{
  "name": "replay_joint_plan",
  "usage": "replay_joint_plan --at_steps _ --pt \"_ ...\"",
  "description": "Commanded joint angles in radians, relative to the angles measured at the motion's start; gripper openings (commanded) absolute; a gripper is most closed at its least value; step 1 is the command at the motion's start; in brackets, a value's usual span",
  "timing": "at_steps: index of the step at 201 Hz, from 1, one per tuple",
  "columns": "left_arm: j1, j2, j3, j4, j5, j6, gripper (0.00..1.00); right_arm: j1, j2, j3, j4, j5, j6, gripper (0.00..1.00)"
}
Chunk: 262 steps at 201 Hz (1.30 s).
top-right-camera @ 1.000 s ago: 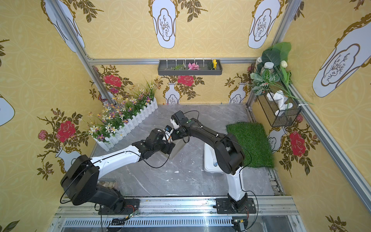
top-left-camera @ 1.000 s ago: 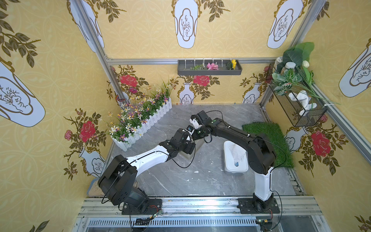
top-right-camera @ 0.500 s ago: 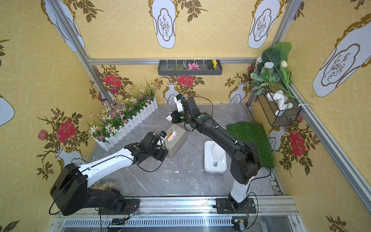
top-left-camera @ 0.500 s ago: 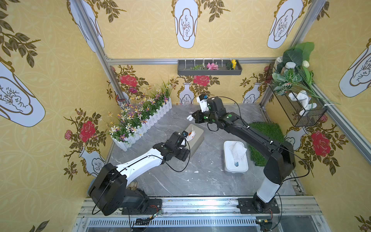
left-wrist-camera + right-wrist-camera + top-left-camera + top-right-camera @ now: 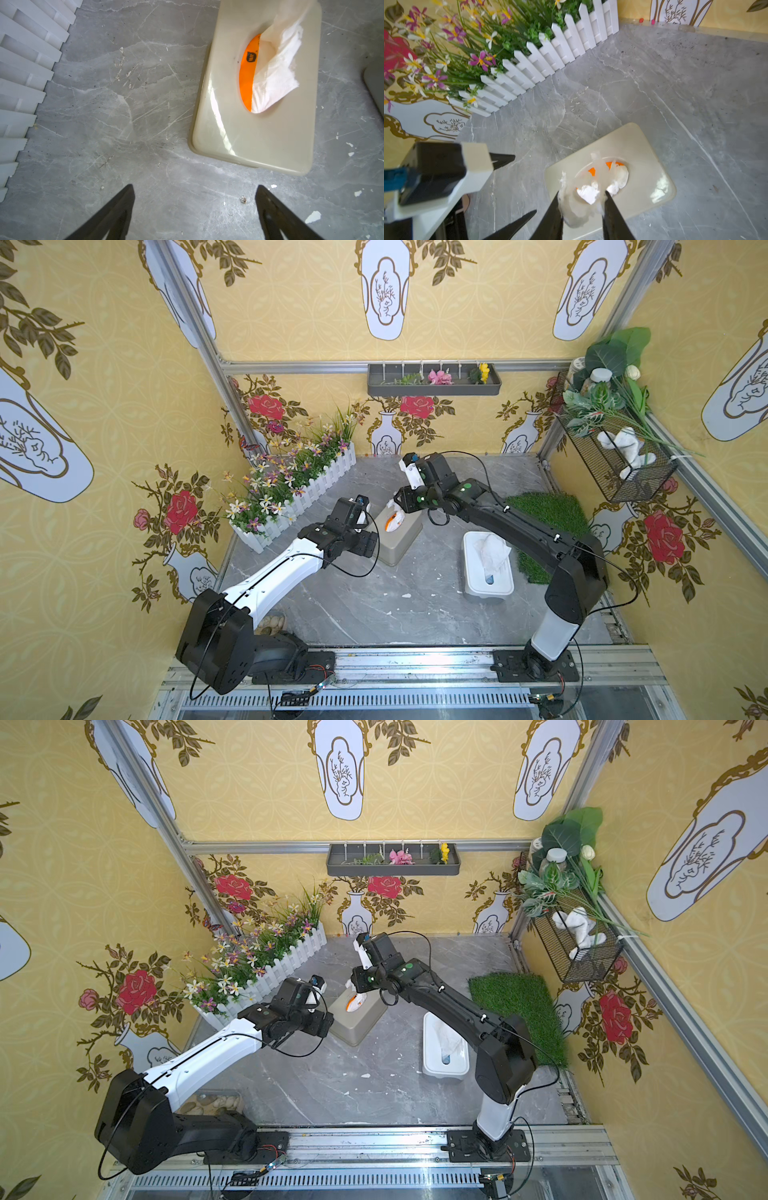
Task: Put the tissue paper into the tissue box
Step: Pull the paper towel from the tissue box.
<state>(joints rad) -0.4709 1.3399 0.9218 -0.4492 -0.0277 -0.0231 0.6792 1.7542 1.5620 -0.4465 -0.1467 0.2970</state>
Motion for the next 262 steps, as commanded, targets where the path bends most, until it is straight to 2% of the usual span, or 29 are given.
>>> replay_joint_plan --at_steps 1,41,74,81,116,167,208,262 --pt "0.01 0.029 0.005 0.009 0.044 0.009 0.93 0.029 -0.02 -0.033 -0.049 0.087 -0.011 0.33" --pt "0.032 0.083 0.028 0.046 0.067 0.001 0.92 0.06 0.003 -0.058 -0.068 0.146 0.05 0.3" --pt "0.074 0.062 0.022 0.092 0.116 -0.029 0.92 0.062 0.028 -0.061 -0.081 0.159 0.088 0.31" --pt "0.114 0.06 0.022 0.104 0.129 -0.038 0.92 0.062 0.038 -0.061 -0.083 0.152 0.098 0.31" --pt "0.173 0.102 0.054 0.135 0.152 -0.058 0.92 0.069 0.066 -0.068 -0.088 0.151 0.158 0.34" --pt "0.18 0.197 0.097 0.164 0.201 -0.056 0.9 0.069 0.103 -0.08 -0.05 0.105 0.227 0.35" --pt "0.18 0.208 0.071 0.189 0.245 -0.07 0.89 0.064 0.106 -0.117 0.042 0.06 0.275 0.38" --pt "0.178 0.212 0.043 0.193 0.278 -0.086 0.87 0.041 0.133 -0.115 0.107 0.012 0.306 0.37"
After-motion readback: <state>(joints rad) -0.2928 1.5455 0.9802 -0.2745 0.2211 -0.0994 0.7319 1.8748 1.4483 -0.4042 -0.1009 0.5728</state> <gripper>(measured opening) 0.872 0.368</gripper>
